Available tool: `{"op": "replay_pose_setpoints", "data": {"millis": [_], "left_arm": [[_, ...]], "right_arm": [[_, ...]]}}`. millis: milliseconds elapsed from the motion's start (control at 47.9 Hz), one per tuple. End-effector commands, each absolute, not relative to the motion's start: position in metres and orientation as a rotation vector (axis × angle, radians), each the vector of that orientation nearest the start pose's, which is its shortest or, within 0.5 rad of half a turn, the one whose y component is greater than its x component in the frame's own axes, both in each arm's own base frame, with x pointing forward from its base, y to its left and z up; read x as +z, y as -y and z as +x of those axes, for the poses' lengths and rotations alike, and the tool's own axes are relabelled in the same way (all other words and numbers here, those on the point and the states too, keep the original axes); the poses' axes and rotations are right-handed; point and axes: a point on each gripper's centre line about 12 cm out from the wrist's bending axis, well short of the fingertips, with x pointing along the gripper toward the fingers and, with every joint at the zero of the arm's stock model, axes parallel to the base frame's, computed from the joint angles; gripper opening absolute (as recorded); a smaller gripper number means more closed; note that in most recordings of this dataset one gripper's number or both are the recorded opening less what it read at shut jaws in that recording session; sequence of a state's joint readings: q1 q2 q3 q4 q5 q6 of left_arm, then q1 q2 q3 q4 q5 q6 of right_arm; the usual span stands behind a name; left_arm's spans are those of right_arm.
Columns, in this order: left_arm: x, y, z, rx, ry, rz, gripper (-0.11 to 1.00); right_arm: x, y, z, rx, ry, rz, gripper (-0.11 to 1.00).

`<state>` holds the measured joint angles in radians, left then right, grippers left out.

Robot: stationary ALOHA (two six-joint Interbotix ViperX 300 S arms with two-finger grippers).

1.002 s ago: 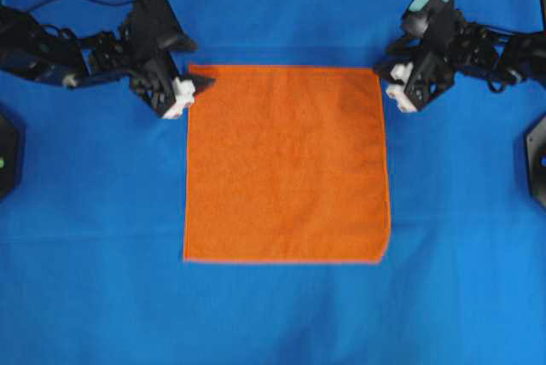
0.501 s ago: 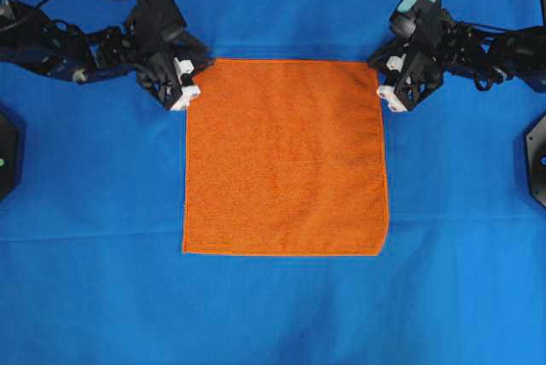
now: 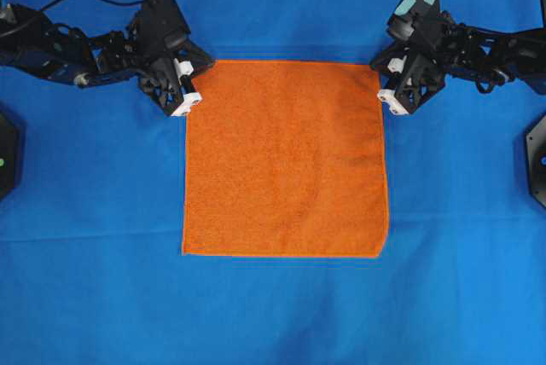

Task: Fold the orange towel.
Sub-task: 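Grasp the far left and far right towel corners with both grippers, then pull both held corners toward the near edge, folding towel in half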

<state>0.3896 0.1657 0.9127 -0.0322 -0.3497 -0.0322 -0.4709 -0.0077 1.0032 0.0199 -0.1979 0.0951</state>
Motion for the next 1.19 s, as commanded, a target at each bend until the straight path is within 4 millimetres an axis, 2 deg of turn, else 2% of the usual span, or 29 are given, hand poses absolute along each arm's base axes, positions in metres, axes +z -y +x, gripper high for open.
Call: {"op": "replay_pose_setpoints", "data": {"millis": [0,209,313,522,710,981,1169], "left_arm": [[0.092,-0.127,0.318,0.393,-0.676,-0.188,0.03],[0.135,-0.122,0.32,0.368,-0.644,-0.158,0.03],[0.147,-0.122,0.319,0.365,-0.619,-0.142,0.03],[0.146,-0.119,0.319,0.353,-0.63,-0.132,0.03],[0.146,-0.105,0.323,0.315,-0.641,-0.127,0.03],[0.139,-0.067,0.326,0.211,-0.702,-0.114,0.03],[0.134,-0.034,0.328,0.129,-0.73,-0.114,0.03]], "right_arm": [[0.108,0.138,0.272,-0.491,-0.708,0.277,0.0],[0.133,0.136,0.266,-0.492,-0.68,0.274,0.0],[0.145,0.135,0.264,-0.492,-0.654,0.268,0.0],[0.149,0.134,0.263,-0.491,-0.648,0.267,0.0],[0.148,0.126,0.263,-0.471,-0.666,0.273,0.0],[0.146,0.091,0.262,-0.388,-0.673,0.295,0.0],[0.143,0.05,0.265,-0.275,-0.695,0.315,0.0]]}}
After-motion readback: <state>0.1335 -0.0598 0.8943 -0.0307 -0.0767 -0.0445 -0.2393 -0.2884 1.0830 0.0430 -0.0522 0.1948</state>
